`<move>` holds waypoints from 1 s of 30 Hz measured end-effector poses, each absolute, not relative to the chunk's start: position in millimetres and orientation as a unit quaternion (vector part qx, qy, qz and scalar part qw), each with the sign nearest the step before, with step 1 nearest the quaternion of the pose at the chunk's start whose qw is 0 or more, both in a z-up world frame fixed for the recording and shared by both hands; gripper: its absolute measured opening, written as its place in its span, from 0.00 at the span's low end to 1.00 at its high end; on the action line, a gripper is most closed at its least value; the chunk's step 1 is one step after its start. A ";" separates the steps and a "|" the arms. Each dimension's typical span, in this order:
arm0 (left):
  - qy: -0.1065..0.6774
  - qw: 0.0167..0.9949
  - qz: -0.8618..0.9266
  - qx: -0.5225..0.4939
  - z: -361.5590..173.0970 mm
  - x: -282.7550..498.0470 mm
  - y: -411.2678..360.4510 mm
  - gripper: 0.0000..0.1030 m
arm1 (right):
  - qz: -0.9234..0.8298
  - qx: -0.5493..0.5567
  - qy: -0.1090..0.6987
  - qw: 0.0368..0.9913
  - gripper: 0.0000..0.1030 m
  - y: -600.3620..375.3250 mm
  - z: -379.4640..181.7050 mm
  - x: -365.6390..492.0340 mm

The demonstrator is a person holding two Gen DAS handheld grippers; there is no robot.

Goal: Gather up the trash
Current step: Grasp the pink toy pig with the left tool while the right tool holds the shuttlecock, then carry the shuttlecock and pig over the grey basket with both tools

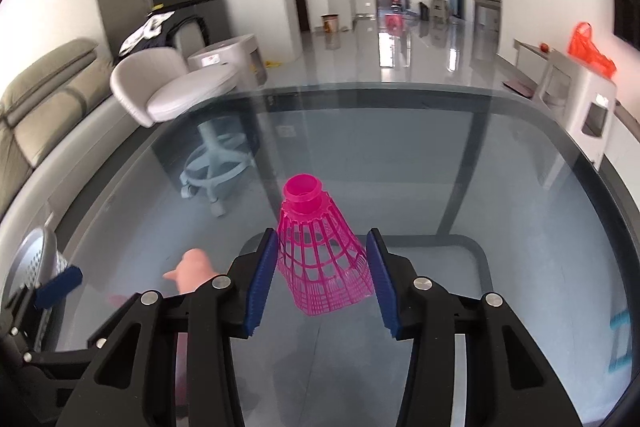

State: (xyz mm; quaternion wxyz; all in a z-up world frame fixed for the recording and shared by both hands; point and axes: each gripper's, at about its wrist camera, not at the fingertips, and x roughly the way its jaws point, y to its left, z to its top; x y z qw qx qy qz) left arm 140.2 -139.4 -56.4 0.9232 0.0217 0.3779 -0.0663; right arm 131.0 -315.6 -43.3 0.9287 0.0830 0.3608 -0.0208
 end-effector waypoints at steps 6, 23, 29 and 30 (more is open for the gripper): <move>0.385 0.920 -0.074 0.019 -61.9 146.1 -158.0 0.92 | -0.033 0.103 0.360 0.927 0.43 -332.5 -44.3 129.6; 0.420 0.903 -0.085 0.042 -73.4 165.4 -186.6 0.69 | -0.049 0.130 0.354 0.925 0.43 -351.2 -39.4 126.2; 0.429 0.897 -0.102 0.028 -76.1 164.5 -183.7 0.39 | -0.045 0.132 0.354 0.925 0.43 -349.7 -38.5 127.4; 0.427 0.898 -0.105 0.026 -75.1 162.6 -183.0 0.38 | -0.044 0.131 0.355 0.925 0.43 -348.7 -38.4 127.4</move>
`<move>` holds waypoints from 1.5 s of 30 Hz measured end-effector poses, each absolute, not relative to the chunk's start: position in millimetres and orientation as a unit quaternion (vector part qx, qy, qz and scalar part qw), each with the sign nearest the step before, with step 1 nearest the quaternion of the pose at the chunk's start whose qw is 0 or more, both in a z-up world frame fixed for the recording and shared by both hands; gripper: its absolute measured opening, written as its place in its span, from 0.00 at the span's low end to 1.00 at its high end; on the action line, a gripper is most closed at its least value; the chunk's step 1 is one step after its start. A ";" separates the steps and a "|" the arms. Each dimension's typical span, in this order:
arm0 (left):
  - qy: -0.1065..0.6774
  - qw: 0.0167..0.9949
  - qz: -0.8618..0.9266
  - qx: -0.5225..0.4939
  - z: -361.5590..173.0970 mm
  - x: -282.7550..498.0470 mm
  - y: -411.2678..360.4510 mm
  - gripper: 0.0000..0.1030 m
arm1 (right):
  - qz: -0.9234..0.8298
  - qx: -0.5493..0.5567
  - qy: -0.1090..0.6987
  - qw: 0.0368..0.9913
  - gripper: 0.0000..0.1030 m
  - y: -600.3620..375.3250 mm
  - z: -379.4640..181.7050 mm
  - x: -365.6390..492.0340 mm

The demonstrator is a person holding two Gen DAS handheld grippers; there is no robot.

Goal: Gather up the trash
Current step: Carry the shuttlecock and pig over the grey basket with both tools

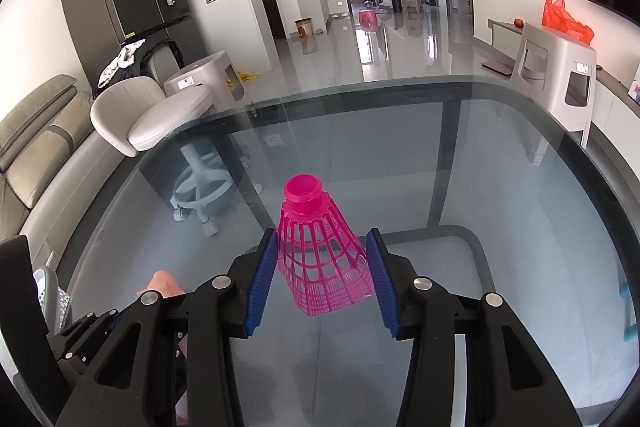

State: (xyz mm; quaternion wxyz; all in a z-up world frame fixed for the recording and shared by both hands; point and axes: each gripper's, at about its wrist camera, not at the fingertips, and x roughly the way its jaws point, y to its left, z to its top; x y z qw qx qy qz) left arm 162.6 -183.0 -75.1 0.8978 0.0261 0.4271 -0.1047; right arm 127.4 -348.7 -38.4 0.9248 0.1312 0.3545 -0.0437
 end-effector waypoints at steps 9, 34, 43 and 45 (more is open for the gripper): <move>0.405 0.908 -0.096 0.040 -54.0 138.4 -160.9 0.36 | -0.034 0.143 0.343 0.928 0.43 -343.8 -32.4 119.6; 0.339 0.940 -0.025 0.013 27.3 40.3 -3.9 0.35 | 0.030 0.124 0.305 0.944 0.43 -227.1 37.6 15.4; 0.331 0.943 0.028 0.005 26.5 28.2 79.7 0.35 | 0.101 0.095 0.315 0.939 0.43 -124.2 40.0 25.7; 0.333 0.942 0.037 0.003 23.6 28.9 98.2 0.35 | 0.118 0.083 0.319 0.937 0.43 -97.4 37.5 30.3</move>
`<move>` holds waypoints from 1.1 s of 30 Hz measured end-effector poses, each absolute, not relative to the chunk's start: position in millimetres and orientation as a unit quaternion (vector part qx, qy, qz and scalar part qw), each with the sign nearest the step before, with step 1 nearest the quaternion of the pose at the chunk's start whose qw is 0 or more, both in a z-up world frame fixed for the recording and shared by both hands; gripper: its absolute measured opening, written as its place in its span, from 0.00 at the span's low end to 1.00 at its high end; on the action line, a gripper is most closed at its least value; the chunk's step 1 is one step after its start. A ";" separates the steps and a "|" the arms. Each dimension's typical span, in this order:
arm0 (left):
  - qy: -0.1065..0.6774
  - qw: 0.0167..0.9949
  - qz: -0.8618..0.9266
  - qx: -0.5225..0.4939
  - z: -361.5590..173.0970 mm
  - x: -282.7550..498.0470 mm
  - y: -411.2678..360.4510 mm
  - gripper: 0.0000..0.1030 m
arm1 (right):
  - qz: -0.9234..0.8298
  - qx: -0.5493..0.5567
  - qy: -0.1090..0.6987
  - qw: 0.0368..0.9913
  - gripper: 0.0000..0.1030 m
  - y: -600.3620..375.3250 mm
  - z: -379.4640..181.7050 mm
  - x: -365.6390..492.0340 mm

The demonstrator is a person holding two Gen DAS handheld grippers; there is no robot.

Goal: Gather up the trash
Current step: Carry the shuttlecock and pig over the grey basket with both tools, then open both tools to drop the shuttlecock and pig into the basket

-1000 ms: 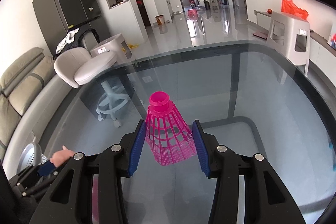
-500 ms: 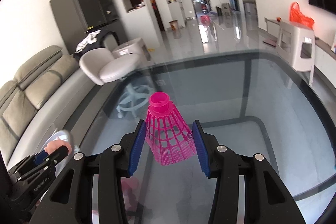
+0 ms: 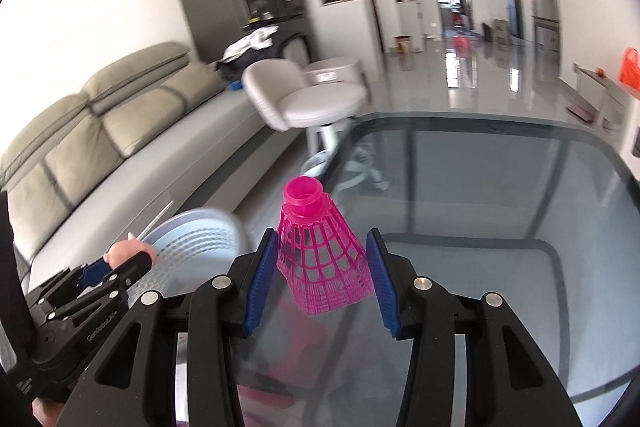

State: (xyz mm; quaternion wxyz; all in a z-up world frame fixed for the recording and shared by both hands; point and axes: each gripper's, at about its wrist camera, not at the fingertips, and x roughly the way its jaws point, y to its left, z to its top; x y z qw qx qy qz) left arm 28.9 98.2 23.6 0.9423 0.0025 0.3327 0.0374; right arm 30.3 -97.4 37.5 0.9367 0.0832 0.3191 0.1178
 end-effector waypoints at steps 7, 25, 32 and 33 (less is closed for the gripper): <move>0.348 0.935 0.066 0.004 0.5 38.5 158.2 0.35 | 0.167 0.048 0.336 0.926 0.43 -28.5 25.9 46.7; 0.383 0.916 0.099 -0.058 -37.3 55.4 222.9 0.37 | 0.242 -0.004 0.391 0.888 0.43 61.3 -19.4 92.8; 0.373 0.919 0.111 -0.056 -35.2 53.0 226.7 0.62 | 0.247 0.007 0.386 0.889 0.61 58.2 -21.4 94.0; 0.373 0.920 0.112 -0.056 -35.0 52.4 226.8 0.62 | 0.245 0.006 0.384 0.890 0.61 57.3 -20.5 93.0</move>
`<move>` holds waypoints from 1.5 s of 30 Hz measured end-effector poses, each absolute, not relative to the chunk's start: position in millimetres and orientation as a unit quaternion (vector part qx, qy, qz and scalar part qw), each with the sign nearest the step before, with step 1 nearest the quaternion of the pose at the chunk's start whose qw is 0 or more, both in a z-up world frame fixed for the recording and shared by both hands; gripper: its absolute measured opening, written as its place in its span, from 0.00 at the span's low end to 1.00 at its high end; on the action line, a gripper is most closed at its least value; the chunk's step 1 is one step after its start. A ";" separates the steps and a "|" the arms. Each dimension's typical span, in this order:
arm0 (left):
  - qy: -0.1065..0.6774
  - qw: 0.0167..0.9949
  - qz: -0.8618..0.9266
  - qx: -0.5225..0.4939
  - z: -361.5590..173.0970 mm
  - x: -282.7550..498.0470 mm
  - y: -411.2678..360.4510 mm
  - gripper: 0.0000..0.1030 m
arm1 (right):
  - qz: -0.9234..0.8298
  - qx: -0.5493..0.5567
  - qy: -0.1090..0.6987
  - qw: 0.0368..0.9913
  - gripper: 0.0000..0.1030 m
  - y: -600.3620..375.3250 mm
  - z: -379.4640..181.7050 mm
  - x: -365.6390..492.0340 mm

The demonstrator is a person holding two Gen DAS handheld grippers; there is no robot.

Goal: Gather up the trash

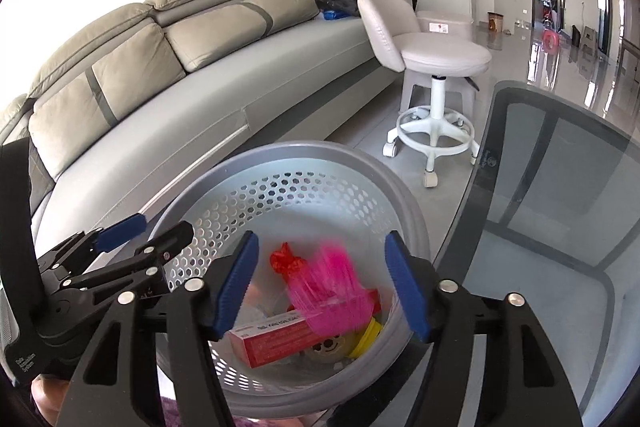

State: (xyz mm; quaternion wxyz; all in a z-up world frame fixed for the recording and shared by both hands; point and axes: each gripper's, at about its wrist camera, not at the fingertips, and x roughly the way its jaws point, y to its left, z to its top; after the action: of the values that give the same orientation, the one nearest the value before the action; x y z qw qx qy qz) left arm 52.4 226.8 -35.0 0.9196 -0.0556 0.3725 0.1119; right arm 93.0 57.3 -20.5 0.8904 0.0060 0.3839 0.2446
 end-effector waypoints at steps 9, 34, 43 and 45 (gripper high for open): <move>0.372 0.920 0.113 -0.052 -34.2 53.3 224.3 0.68 | 0.224 0.005 0.386 0.895 0.61 53.6 -23.1 88.1; 0.355 0.924 0.129 -0.053 -26.2 46.1 228.4 0.89 | 0.181 0.008 0.386 0.905 0.66 43.2 -20.3 74.4; 0.350 0.925 0.136 -0.056 -24.3 42.2 231.1 0.92 | 0.165 0.006 0.388 0.907 0.73 41.1 -19.7 72.1; 0.348 0.926 0.137 -0.056 -24.4 41.3 231.5 0.92 | 0.162 0.007 0.390 0.906 0.73 40.1 -20.1 71.9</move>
State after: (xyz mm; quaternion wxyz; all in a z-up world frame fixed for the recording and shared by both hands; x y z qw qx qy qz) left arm 41.3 231.5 -24.4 0.9256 -0.0562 0.3484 0.1370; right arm 71.9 40.1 -20.1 0.9064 0.0069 0.3900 0.1621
